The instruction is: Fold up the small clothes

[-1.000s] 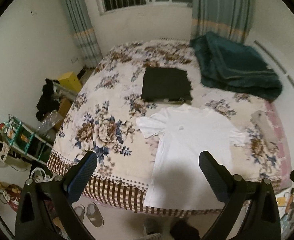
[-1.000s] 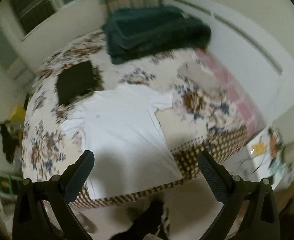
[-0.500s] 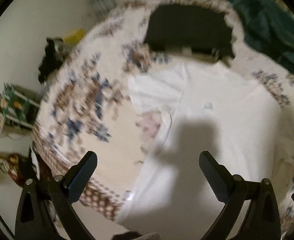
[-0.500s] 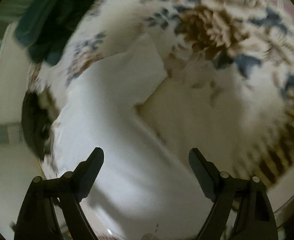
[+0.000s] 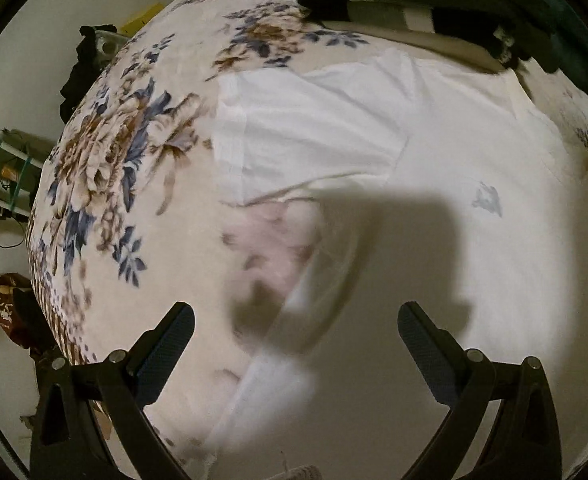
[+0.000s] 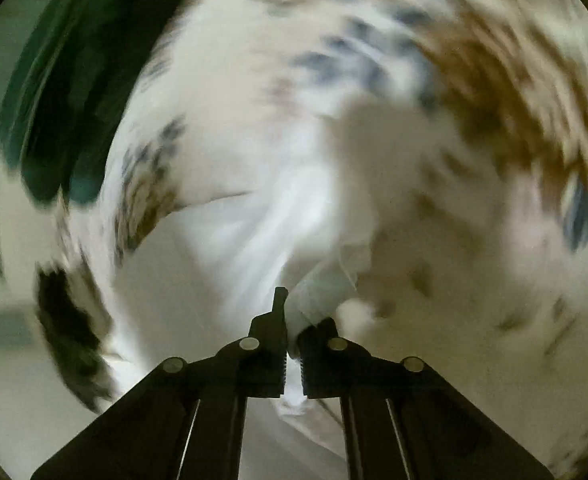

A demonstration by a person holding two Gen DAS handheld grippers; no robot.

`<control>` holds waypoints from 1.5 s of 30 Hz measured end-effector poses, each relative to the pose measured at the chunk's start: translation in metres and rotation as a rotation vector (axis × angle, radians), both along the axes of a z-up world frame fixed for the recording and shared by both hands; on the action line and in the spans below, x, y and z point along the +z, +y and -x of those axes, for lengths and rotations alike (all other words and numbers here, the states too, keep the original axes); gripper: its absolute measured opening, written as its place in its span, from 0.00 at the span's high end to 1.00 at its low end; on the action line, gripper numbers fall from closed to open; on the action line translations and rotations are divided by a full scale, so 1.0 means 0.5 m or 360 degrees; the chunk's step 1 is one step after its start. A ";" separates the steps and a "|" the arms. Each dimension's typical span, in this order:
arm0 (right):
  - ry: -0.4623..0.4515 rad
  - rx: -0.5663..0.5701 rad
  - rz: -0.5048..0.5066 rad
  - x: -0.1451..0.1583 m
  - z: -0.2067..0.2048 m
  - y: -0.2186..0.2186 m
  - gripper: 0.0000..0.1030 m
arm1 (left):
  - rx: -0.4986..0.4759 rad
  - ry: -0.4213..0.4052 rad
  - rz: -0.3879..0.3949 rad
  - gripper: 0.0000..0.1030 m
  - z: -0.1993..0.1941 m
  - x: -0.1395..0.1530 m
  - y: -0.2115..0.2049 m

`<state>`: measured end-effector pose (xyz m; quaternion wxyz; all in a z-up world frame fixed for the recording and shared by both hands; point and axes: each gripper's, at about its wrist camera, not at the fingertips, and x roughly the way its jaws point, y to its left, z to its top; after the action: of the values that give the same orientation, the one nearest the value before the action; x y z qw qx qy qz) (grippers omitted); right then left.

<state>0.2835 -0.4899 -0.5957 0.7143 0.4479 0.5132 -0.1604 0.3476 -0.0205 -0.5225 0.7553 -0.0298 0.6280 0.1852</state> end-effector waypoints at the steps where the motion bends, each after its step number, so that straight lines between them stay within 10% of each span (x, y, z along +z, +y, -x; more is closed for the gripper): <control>1: 0.0001 0.0145 0.0148 0.035 -0.034 0.043 0.96 | 0.0008 -0.0008 -0.0001 0.00 0.001 0.004 0.010; 5: -0.0012 0.0772 0.0662 0.125 -0.133 0.268 0.96 | 0.0036 -0.0038 -0.0013 0.00 0.009 0.023 0.053; 9: -0.0010 0.1428 0.1087 0.094 -0.167 0.551 0.96 | 0.0032 -0.0061 -0.0069 0.00 0.022 0.027 0.102; 12: 0.0138 0.1799 0.1138 0.011 -0.163 0.692 0.94 | 0.0035 -0.0035 -0.0103 0.00 0.037 0.016 0.144; 14: 0.0203 0.1879 0.1062 -0.016 -0.146 0.726 0.69 | 0.0066 -0.0019 -0.0094 0.00 0.046 0.012 0.174; 20: 0.0298 0.1562 0.0629 0.005 -0.103 0.662 0.49 | 0.0150 -0.0005 0.0052 0.00 0.050 -0.012 0.263; 27: 0.0384 0.0967 0.0234 -0.014 -0.083 0.522 0.36 | 0.0556 -0.0197 0.1027 0.04 0.019 -0.090 0.372; 30: 0.0443 0.0762 0.0118 -0.041 -0.049 0.468 0.36 | 0.0633 -0.0318 0.1228 0.06 -0.016 -0.118 0.371; 32: 0.0478 0.0686 0.0102 -0.048 -0.015 0.455 0.36 | 0.0600 -0.0361 0.1244 0.24 -0.052 -0.125 0.354; 34: 0.0503 0.0662 0.0113 -0.051 0.004 0.442 0.36 | 0.0519 -0.0370 0.1250 0.79 -0.095 -0.128 0.330; 36: 0.0518 0.0660 0.0137 -0.054 0.012 0.434 0.36 | 0.0434 -0.0402 0.1267 0.93 -0.128 -0.117 0.312; 45: 0.0475 0.0610 0.0126 -0.014 0.024 0.382 0.36 | -0.0400 -0.0559 0.0914 0.97 -0.194 0.045 0.072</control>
<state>0.2713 -0.2989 -0.6025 0.6650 0.2854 0.6820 -0.1063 0.4447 0.0154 -0.5001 0.8294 -0.1947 0.5139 -0.1010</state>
